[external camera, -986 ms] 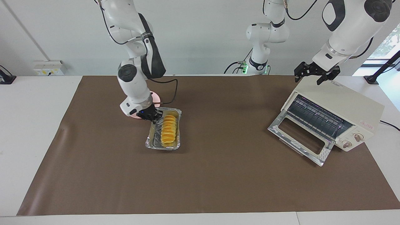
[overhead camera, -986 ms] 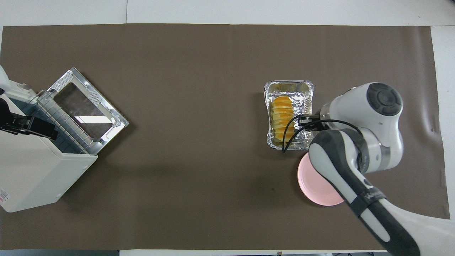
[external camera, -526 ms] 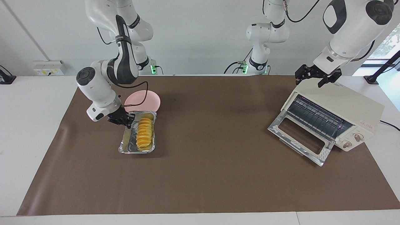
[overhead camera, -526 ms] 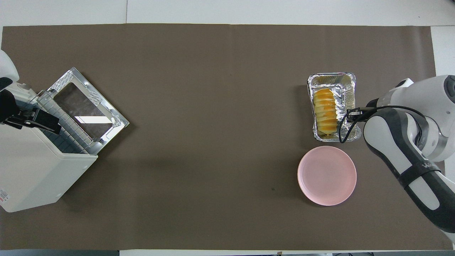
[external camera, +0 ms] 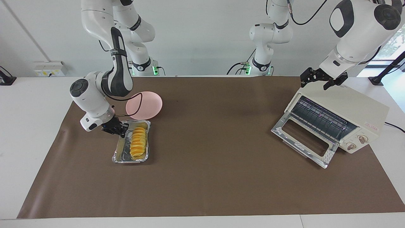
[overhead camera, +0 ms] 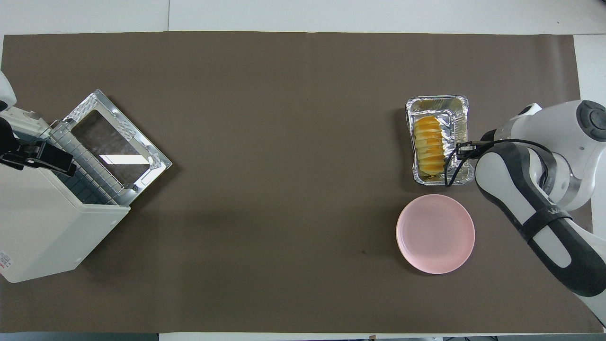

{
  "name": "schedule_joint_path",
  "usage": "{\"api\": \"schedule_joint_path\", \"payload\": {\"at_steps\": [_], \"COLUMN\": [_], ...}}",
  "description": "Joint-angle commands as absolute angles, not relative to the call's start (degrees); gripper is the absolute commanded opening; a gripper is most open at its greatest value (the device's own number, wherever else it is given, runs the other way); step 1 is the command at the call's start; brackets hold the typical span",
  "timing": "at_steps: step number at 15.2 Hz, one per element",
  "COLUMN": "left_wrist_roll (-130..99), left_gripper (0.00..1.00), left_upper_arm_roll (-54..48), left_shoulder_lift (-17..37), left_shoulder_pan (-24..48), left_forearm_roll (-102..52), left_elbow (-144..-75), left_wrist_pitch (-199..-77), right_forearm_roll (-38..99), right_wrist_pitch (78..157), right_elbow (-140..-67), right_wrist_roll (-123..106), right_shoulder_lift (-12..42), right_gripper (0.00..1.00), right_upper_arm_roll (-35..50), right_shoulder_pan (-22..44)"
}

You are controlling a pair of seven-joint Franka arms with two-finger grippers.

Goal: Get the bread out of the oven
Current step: 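Lower the right gripper into the foil tray and grasp the bread rolls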

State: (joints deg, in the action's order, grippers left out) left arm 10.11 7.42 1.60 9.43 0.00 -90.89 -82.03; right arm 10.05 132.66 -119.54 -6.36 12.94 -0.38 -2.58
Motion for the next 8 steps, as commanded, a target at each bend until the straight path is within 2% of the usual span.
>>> {"api": "schedule_joint_path", "payload": {"at_steps": [1,5,8], "left_wrist_roll": [10.3,10.3,10.3], "left_gripper": [1.00,1.00,1.00], "left_upper_arm_roll": [7.2,7.2,7.2], "left_shoulder_lift": [0.8,0.4,-0.4], "left_shoulder_pan": [9.1,9.1,9.1], "left_forearm_roll": [0.9,0.9,0.9], "left_elbow": [-90.3,-90.3,-90.2], "left_wrist_pitch": [-80.6,-80.6,-80.5], "right_forearm_roll": [10.8,9.1,9.0], "right_wrist_pitch": [128.6,121.2,123.0], "right_elbow": [-115.5,-107.2,-107.4], "right_wrist_roll": [-6.9,-6.6,-4.1], "right_shoulder_lift": [13.2,13.4,14.1], "right_gripper": [0.95,0.97,0.95], "right_upper_arm_roll": [-0.2,-0.2,0.0], "right_shoulder_pan": [-2.5,-2.5,0.1]}}
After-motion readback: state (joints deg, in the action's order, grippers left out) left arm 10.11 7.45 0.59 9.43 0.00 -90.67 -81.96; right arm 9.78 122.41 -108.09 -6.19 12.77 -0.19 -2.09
